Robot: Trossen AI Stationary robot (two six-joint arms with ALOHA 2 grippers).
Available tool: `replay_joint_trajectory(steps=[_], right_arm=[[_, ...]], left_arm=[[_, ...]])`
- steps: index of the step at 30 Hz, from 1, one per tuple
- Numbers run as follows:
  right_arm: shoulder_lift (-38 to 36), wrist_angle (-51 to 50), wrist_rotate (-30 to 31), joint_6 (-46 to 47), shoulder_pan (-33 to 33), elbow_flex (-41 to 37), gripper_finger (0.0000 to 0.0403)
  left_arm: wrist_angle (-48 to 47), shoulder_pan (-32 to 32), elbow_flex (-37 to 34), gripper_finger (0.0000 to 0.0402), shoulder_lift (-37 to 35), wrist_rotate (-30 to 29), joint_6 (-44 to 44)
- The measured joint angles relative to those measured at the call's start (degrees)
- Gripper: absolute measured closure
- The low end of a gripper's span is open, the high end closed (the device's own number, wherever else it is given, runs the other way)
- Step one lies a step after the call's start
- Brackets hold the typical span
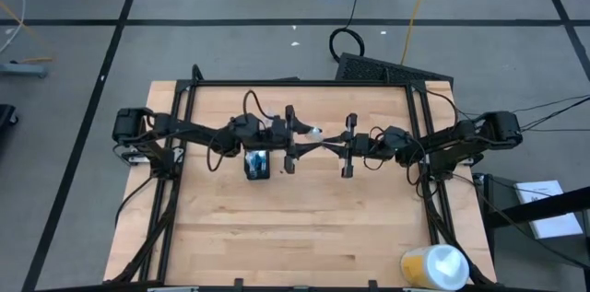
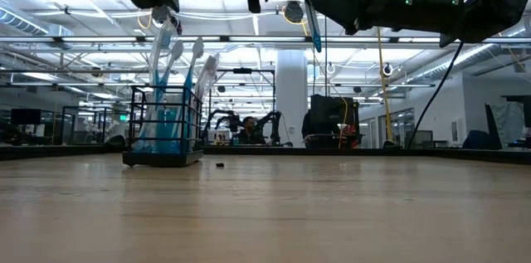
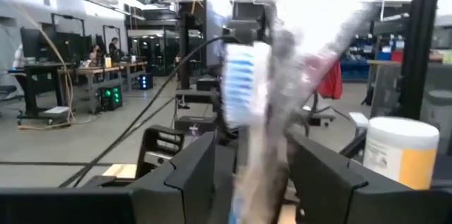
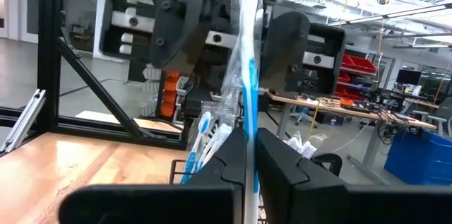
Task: Pick & Place toothbrushing station
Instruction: Put the blue toothbrush into the black organizer
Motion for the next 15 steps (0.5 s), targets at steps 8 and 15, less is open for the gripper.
replay_joint_trajectory(steps=[8,15], right_arm=[[0.0,-0.4,0.0,0.0,0.0,0.0,0.0395],[0.0,-0.4,0.0,0.0,0.0,0.0,0.0395]], left_arm=[[0.9,-0.4,0.0,0.0220,0.0,0.0,1.2],[1.0,-0.4,0.0,0.0225,0.0,0.0,1.1]])
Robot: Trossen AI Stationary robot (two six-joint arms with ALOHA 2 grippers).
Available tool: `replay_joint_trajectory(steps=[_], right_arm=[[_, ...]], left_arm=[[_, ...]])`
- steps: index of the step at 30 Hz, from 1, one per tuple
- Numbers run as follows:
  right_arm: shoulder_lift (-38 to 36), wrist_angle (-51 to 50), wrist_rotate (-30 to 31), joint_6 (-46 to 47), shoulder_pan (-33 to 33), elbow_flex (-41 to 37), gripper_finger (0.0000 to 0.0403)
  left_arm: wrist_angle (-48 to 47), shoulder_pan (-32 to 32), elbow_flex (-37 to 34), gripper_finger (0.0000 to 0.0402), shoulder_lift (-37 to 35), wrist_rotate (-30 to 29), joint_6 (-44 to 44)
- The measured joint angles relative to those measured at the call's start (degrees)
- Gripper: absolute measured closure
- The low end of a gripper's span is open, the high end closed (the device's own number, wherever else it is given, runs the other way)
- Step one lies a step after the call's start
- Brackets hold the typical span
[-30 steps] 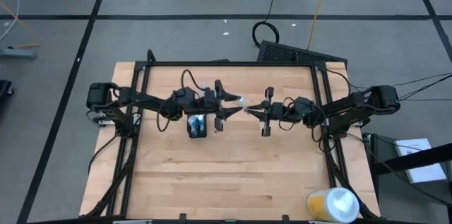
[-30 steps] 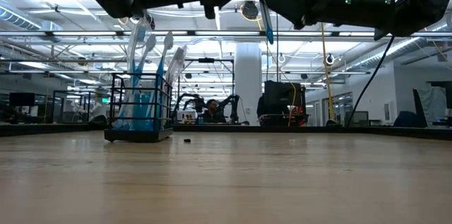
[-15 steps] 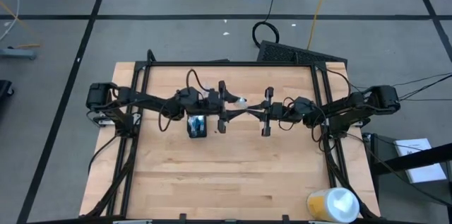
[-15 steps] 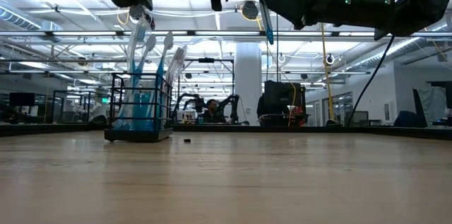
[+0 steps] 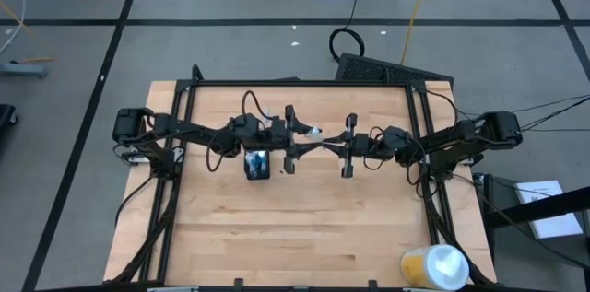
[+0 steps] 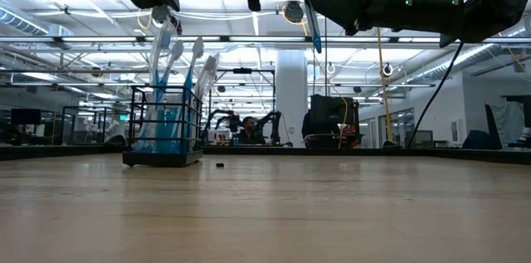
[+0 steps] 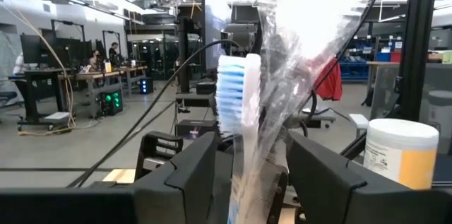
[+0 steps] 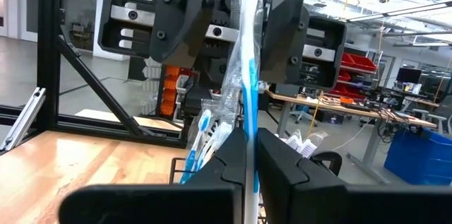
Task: Pick & Place toothbrushing station
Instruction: Put the blue toothbrush into the black organizer
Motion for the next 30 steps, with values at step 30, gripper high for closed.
replay_joint_trajectory(steps=[30], right_arm=[[-0.1,-0.8,4.3,6.8,0.0,0.0,0.0249]], left_arm=[[-17.7,1.0,-0.7,0.0387,-12.5,-3.8,-1.9]])
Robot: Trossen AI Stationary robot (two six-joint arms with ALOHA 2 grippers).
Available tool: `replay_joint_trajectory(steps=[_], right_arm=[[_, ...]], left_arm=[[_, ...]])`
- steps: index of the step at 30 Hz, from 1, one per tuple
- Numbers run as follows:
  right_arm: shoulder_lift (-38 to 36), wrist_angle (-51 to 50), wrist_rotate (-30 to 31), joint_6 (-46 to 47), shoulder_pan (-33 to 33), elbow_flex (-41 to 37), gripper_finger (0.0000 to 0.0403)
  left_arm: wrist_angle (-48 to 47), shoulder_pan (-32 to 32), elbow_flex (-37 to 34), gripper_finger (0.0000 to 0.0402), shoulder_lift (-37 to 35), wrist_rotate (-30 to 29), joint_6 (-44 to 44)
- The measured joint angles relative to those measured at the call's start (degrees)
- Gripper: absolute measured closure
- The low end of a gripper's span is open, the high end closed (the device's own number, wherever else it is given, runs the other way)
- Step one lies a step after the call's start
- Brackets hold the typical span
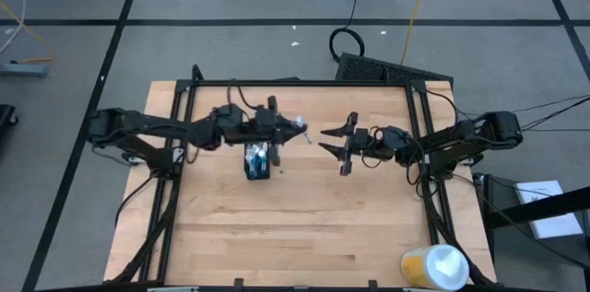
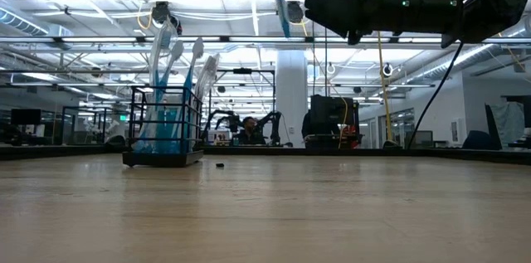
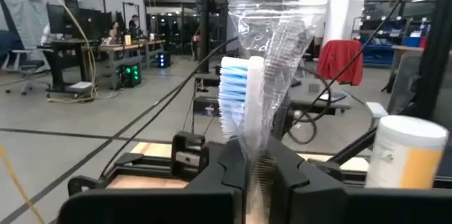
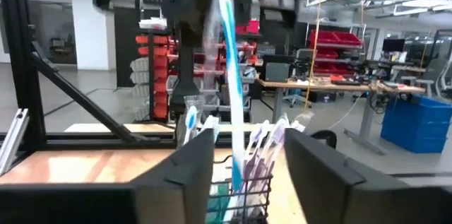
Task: Pick & Place toothbrushing station
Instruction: Put the blue toothbrush into the black organizer
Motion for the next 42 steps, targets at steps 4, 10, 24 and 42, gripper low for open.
replay_joint_trajectory(steps=[4,10,24,42], right_arm=[[0.0,-1.0,0.0,0.7,0.0,0.0,0.0209],[0.0,-2.4,0.0,0.7,0.0,0.0,0.0186],[0.0,-2.6,-0.1,0.7,0.0,0.0,0.0190],[0.0,-3.1,0.0,0.7,0.0,0.0,0.0190]], left_arm=[[-2.4,-1.4,-3.2,0.0388,-5.7,0.0,-1.1],[-2.4,-3.5,-11.3,0.0388,-15.0,-0.4,-7.9],[-5.6,-14.9,-28.1,0.0388,-28.4,-29.0,-18.8],[-11.6,-21.4,-28.8,0.0388,-24.7,-36.0,-16.8]])
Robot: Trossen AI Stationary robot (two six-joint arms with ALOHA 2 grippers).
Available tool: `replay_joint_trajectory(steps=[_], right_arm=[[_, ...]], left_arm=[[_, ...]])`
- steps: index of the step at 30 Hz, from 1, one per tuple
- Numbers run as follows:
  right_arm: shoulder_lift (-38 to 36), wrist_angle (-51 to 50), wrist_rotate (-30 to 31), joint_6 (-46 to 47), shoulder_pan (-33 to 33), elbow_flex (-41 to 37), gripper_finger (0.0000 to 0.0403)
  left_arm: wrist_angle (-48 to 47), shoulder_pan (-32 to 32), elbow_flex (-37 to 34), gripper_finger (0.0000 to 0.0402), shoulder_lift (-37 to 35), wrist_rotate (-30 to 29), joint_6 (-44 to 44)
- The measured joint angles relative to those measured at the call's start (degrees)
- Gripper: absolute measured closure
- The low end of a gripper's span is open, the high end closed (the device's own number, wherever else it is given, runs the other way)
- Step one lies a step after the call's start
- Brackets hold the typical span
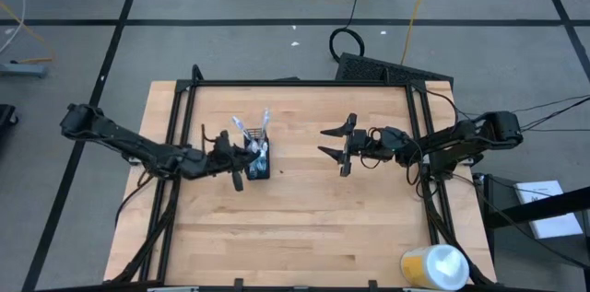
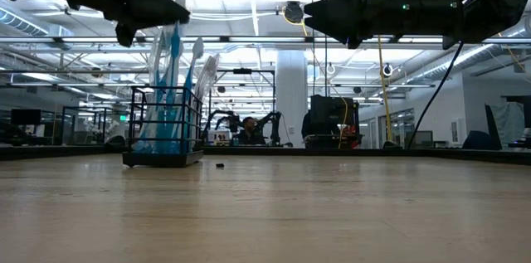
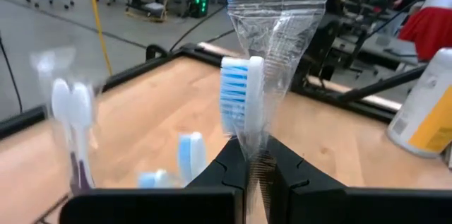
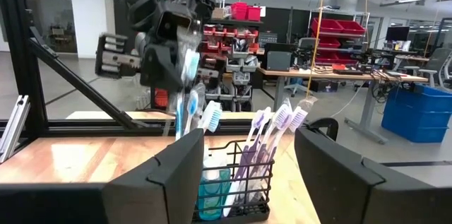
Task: Pick & Place toothbrushing station
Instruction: Put the blue toothbrush into the black organizer
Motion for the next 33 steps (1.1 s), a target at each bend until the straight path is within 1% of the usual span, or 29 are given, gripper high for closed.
replay_joint_trajectory(steps=[6,8,11,17,23,26,33], right_arm=[[0.0,0.0,0.0,0.0,0.0,0.0,0.0190],[0.0,0.0,0.0,0.0,0.0,0.0,0.0190],[0.0,0.0,0.0,0.0,0.0,0.0,0.0190],[0.0,0.0,0.0,0.0,0.0,0.0,0.0190],[0.0,0.0,0.0,0.0,0.0,0.0,0.0190],[0.0,-0.2,0.0,0.0,0.0,0.0,0.0190],[0.0,-0.5,0.0,0.0,0.0,0.0,0.0190]], left_arm=[[0.2,0.0,0.0,0.0387,5.5,-0.2,-3.2],[0.7,-0.3,0.0,0.0387,7.4,-1.6,-3.6],[2.1,-0.6,0.0,0.0387,10.7,-4.2,-3.7],[7.2,-0.7,0.1,0.0387,17.1,-5.2,-4.0],[10.8,-0.6,0.1,0.0385,19.9,-5.4,-3.8],[10.8,-0.6,0.1,0.0371,19.9,-5.2,-3.9],[10.2,-0.7,0.0,0.0313,20.0,-4.0,-5.1]])
